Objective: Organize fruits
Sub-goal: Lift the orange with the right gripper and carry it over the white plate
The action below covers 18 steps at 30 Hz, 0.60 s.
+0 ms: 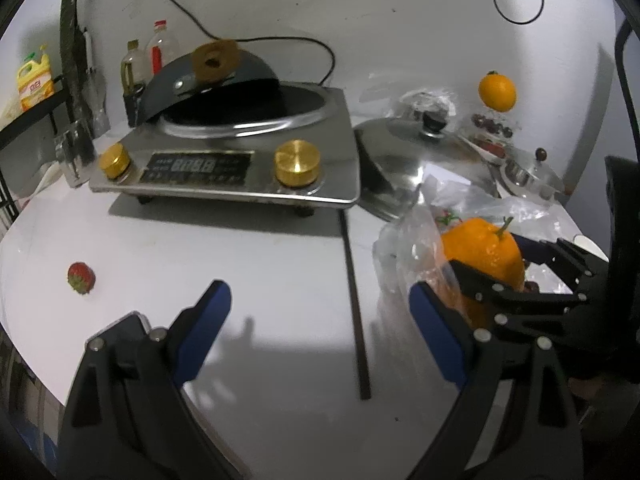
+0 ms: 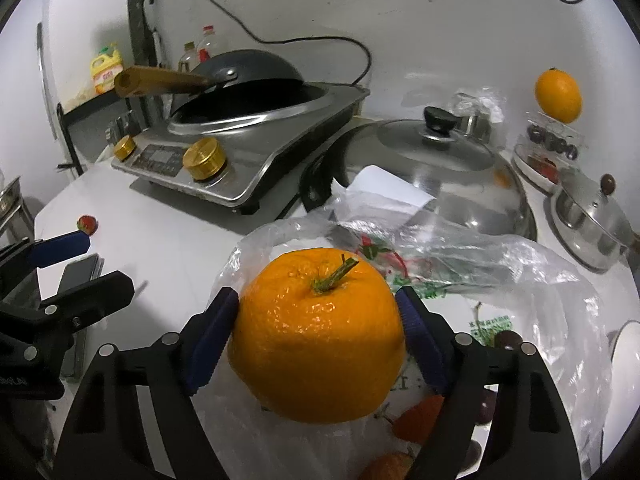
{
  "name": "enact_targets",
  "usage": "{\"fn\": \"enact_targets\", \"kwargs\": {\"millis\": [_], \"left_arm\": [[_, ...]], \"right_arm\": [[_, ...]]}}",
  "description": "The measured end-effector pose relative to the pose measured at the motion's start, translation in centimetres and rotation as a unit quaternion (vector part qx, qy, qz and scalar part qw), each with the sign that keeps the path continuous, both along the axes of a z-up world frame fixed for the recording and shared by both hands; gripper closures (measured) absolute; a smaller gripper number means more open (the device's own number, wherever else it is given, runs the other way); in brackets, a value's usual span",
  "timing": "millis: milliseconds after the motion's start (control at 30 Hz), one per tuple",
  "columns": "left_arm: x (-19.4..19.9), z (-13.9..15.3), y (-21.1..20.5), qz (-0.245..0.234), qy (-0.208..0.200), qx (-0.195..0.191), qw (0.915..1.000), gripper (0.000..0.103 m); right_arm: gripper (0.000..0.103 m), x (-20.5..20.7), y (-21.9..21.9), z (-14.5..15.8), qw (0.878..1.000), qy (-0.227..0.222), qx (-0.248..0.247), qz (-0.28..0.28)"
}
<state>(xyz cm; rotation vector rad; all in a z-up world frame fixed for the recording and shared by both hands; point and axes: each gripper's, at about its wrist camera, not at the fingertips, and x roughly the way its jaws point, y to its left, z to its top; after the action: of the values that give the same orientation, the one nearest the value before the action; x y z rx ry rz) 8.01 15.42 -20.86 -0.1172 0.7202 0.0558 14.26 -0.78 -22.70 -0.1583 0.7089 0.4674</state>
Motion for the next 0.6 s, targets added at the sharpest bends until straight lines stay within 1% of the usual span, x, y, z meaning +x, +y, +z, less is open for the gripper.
{"fn": "enact_targets", "kwargs": {"millis": [367, 600], "left_arm": [[-0.7, 1.5, -1.7, -0.001, -0.017, -0.005, 0.9998, 0.012], [-0.9, 2.5, -4.1, -0.005, -0.026, 0.000, 0.9997, 0.012]], "right_arm": [[0.021, -1.5, -2.9, 3.0, 1.000, -0.023, 0.014, -0.009], [0.021, -2.3, -5.6, 4.8, 0.999, -0.037, 0.023, -0.017]]}}
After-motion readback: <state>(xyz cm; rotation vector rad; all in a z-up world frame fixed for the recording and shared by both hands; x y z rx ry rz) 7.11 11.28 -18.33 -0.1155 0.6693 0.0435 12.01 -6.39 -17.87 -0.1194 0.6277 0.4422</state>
